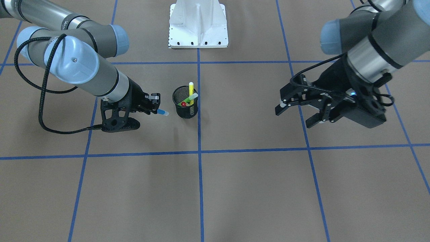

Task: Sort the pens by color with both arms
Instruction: 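Lift the blue marker up out of the cup with the right gripper, then set the blue marker on the table beyond the cup, release, while left arm approaches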

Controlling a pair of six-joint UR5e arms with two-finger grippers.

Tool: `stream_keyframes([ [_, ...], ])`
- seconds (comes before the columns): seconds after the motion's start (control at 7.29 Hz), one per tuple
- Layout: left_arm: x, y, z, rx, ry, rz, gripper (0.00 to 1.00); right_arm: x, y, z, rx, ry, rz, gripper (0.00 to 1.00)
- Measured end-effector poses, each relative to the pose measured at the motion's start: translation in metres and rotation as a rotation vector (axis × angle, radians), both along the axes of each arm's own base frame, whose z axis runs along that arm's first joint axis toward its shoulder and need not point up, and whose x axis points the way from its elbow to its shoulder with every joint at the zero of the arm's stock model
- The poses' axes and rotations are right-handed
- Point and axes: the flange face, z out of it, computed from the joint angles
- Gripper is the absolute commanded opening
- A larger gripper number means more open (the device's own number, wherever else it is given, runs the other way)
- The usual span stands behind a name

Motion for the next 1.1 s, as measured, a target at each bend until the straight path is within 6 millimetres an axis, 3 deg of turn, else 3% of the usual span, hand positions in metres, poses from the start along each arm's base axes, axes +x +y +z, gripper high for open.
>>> stream_keyframes([
  [0.14, 0.019, 0.002, -0.006, 0.016, 0.004, -0.018, 0.99, -0.009, 0.003, -0.006, -0.020, 0.023, -0.018, 0.17],
  [0.41, 0.038, 0.002, -0.017, 0.035, 0.012, -0.026, 0.99, -0.029, 0.006, -0.025, -0.075, 0.086, -0.043, 0.21],
  [1.1, 0.053, 0.003, -0.025, 0.046, 0.005, -0.042, 0.99, -0.042, -0.004, -0.014, -0.109, 0.198, -0.017, 0.34],
])
